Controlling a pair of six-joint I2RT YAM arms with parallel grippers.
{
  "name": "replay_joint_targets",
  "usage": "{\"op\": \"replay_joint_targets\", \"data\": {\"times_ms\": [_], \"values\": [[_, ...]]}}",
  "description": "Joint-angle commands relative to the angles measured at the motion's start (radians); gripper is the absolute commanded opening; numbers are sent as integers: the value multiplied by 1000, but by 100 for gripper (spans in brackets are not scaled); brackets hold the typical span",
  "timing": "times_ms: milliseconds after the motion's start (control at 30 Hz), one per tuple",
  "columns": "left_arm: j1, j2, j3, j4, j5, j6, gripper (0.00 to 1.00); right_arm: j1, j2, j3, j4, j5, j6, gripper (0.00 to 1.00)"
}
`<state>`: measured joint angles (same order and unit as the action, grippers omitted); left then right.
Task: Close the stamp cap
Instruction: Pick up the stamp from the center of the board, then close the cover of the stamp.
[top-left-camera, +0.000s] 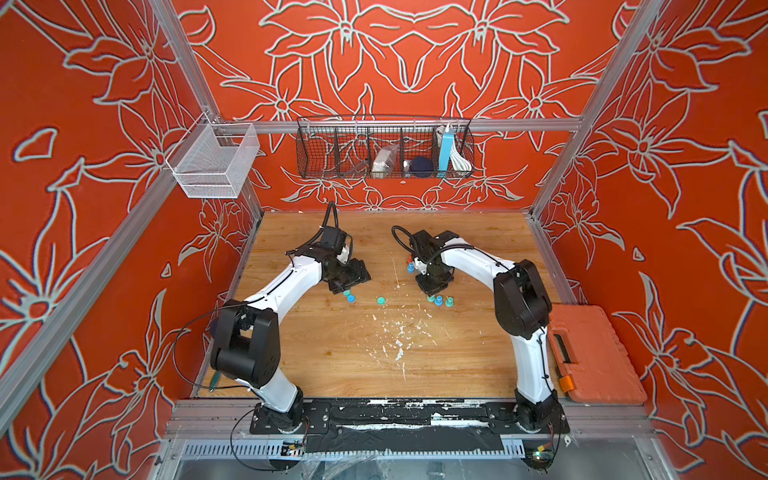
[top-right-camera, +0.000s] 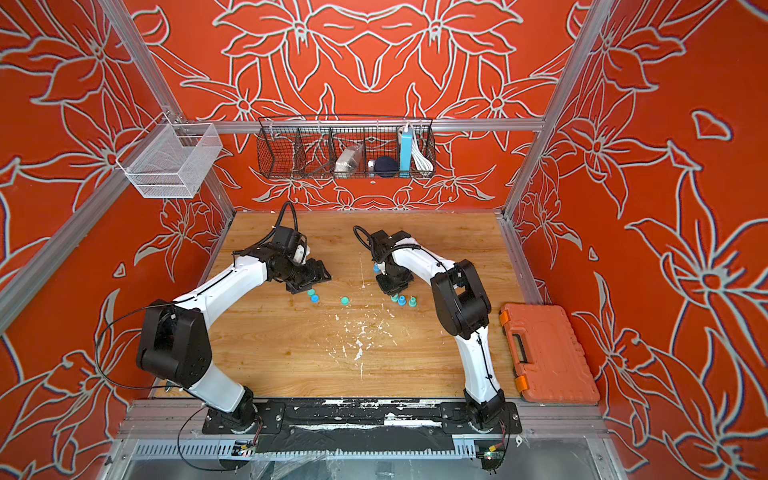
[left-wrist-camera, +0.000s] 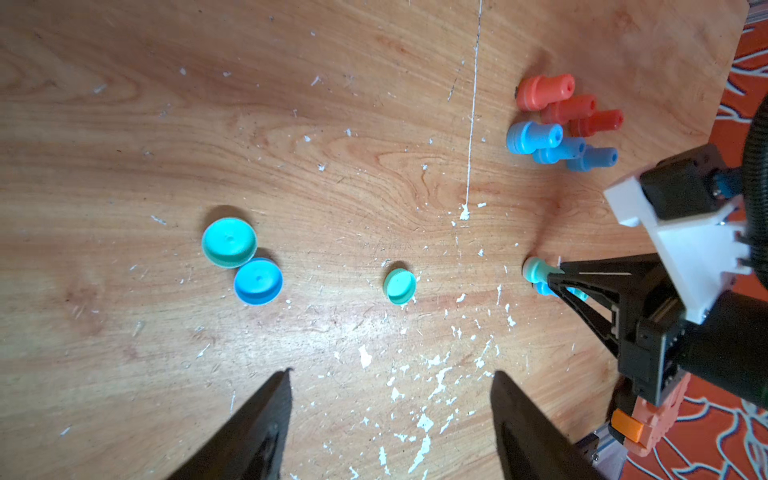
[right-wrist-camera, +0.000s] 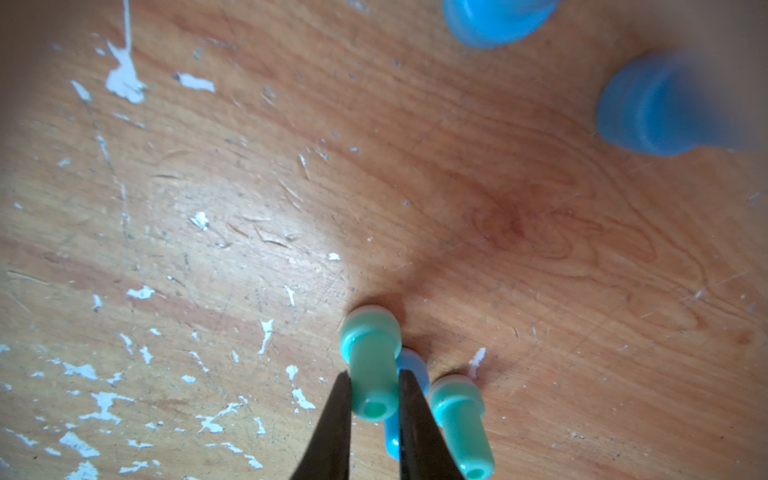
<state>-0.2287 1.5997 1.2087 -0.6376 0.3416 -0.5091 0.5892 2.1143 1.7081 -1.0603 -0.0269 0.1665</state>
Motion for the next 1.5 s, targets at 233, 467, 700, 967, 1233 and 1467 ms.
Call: {"op": "replay_joint_targets", "data": {"times_ms": [233,467,700,967,1233,1467], "values": [[36,-62,-33,-19,-2,19,75,72,36,253,-159,0,5,16],[117,-108,-74,-34,-6,40,75,178,258,669,-355,-44,33,16],[181,-170,-127,-48,6,66,75,262,471,984,-497,-83,60,16],[210,-201,-173,-39,24,68,75,287,460,916,-445,-89,69,16],[224,-211,-182,-40,32,73,75,288,493,947,-431,-73,70,16],[229,-213,-189,-36,37,72,75,287,510,966,-419,-59,70,16]]}}
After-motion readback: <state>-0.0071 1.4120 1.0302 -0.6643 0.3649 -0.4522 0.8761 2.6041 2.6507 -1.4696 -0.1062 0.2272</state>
